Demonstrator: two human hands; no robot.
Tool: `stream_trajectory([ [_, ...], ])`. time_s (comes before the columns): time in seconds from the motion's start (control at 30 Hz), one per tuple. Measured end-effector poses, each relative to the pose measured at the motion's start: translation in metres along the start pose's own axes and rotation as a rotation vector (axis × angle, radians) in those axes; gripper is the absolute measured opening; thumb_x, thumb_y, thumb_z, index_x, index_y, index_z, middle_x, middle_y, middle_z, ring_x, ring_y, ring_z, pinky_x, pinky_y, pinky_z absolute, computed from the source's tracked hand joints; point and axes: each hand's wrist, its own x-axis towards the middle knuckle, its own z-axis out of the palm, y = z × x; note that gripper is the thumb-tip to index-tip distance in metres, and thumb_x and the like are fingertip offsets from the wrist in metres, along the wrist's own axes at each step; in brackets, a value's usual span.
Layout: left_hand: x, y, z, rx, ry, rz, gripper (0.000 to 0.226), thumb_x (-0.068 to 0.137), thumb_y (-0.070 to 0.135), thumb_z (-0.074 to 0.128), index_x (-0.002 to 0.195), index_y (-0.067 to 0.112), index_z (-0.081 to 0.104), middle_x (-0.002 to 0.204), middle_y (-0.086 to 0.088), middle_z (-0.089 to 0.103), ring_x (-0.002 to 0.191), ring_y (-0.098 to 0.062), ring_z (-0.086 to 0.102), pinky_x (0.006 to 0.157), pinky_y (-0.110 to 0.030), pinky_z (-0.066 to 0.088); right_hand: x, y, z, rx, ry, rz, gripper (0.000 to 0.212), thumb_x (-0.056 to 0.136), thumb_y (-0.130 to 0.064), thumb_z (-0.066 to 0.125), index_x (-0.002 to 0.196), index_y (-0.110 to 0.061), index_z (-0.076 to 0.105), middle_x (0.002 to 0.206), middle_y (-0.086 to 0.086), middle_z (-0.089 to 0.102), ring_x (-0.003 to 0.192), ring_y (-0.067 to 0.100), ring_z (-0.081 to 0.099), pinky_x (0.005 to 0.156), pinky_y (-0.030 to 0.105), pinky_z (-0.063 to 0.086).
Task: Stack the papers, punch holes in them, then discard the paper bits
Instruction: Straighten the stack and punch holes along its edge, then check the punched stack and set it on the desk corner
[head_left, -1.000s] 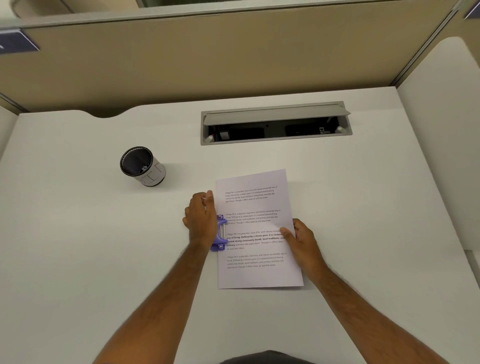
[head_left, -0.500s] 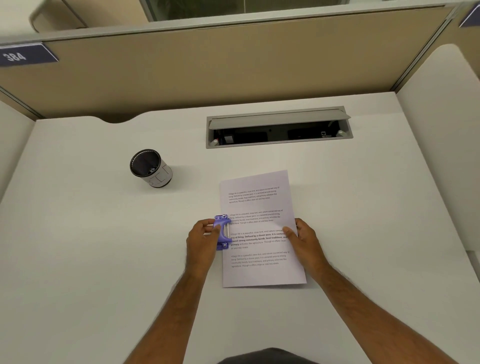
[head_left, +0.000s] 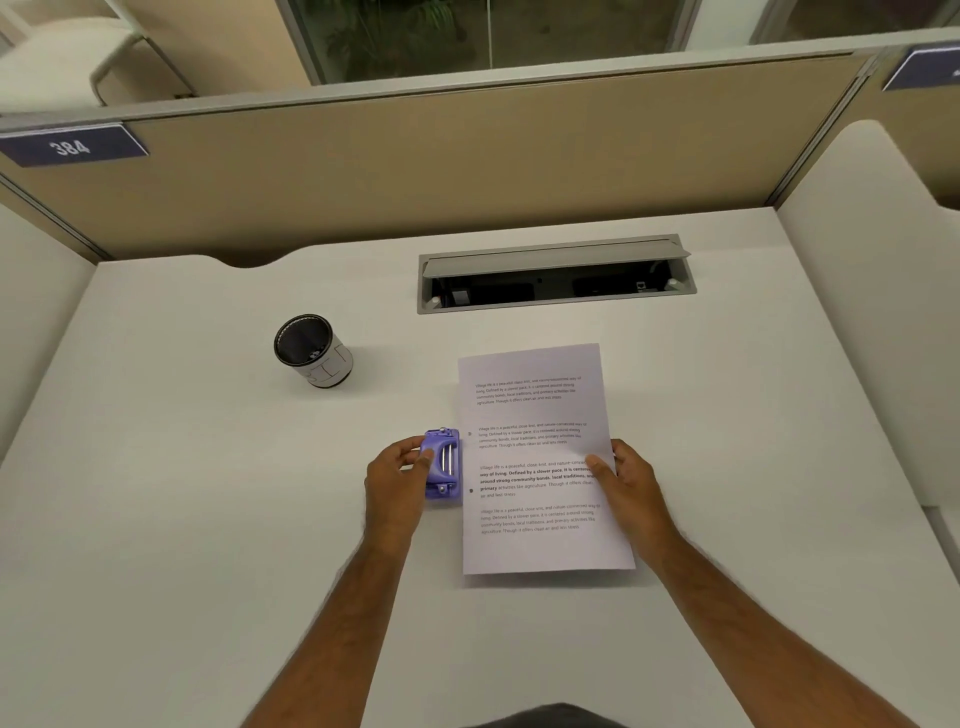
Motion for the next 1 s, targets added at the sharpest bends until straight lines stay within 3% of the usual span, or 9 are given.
stream_trajectory([
  [0.1,0.004,0.000,-0.010,-0.017,0.028,0.005,0.027,0.096,0.018,0.068,0.123,0.013,0.070,0.109,-0.004,0.072,0.082,-0.007,0.067,0.057,-0.012,0.049,0.000,0.001,-0.010,0.009,0.020,0.000,0.009,0.100,-0.021,0.061,0.107,-0.026,0.066,0.105,-0.005,0.078,0.088,0.017,0.077,0.078,0.037,0.061],
  [0.5,0.014,-0.024,-0.072,-0.032,0.113,0.024,0.022,0.094,0.010,0.064,0.114,0.012,0.074,0.103,-0.007,0.073,0.081,-0.017,0.066,0.060,-0.020,0.049,-0.011,0.008,-0.040,-0.017,0.063,0.003,0.010,0.100,-0.018,0.061,0.106,-0.025,0.065,0.106,0.002,0.077,0.090,0.025,0.076,0.082,0.044,0.061],
  [0.67,0.019,-0.048,-0.104,-0.034,0.177,-0.012,0.024,0.093,0.009,0.065,0.115,0.010,0.075,0.103,-0.010,0.074,0.087,-0.024,0.067,0.071,-0.028,0.050,-0.018,0.013,-0.047,-0.031,0.085,-0.004,0.011,0.100,-0.017,0.062,0.106,-0.025,0.066,0.104,-0.001,0.078,0.088,0.023,0.076,0.081,0.040,0.060],
  [0.8,0.020,-0.066,-0.128,0.003,0.225,-0.044,0.025,0.094,0.008,0.066,0.117,0.006,0.074,0.106,-0.017,0.074,0.087,-0.027,0.064,0.078,-0.035,0.051,-0.024,0.018,-0.050,-0.050,0.101,-0.008,0.011,0.099,-0.017,0.062,0.102,-0.028,0.066,0.102,-0.005,0.078,0.079,0.011,0.076,0.074,0.034,0.058],
  [1.0,0.023,-0.085,-0.155,0.042,0.258,-0.105,0.027,0.094,0.006,0.063,0.118,0.003,0.073,0.112,-0.021,0.074,0.095,-0.037,0.068,0.079,-0.035,0.049,-0.028,0.024,-0.048,-0.072,0.099,-0.003,0.009,0.099,-0.018,0.063,0.103,-0.025,0.066,0.103,-0.001,0.078,0.084,0.019,0.076,0.077,0.037,0.059],
])
